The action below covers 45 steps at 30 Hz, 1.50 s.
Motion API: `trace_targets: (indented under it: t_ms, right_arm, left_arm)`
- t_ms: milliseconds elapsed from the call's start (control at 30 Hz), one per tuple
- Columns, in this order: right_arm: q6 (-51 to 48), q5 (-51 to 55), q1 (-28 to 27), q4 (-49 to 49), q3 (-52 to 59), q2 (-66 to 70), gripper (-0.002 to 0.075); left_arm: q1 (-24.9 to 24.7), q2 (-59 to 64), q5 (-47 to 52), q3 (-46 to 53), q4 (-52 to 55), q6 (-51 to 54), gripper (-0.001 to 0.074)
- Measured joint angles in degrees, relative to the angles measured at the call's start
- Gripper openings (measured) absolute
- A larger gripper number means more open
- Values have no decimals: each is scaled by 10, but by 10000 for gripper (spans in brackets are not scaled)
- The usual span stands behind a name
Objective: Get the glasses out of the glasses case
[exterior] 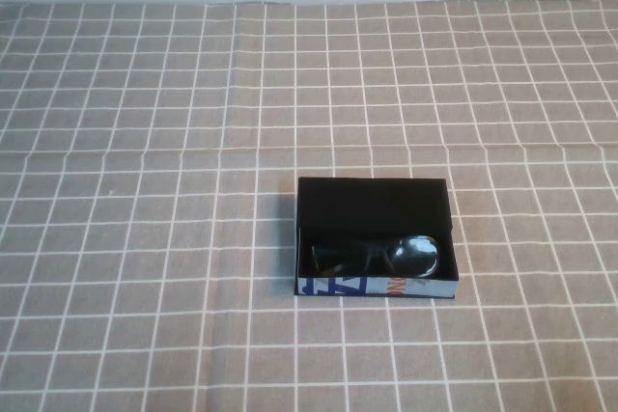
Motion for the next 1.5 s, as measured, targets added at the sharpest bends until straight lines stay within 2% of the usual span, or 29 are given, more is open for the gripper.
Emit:
trace_targets:
  t_ms: [933, 1133, 1333, 1400, 1500]
  right_arm:
    - [0, 0, 0, 16, 0, 0, -18]
    - [0, -13, 0, 164, 0, 0, -18]
    - [0, -60, 0, 472, 0, 0, -18]
    - [0, -68, 0, 519, 0, 0, -18]
    - [0, -78, 0, 534, 0, 0, -18]
  left_arm:
    - [0, 0, 0, 0, 0, 0, -4]
    - [0, 0, 0, 0, 0, 0, -4]
    - [0, 0, 0, 0, 0, 0, -4]
    - [0, 0, 0, 0, 0, 0, -5]
    - [0, 0, 0, 0, 0, 0, -4]
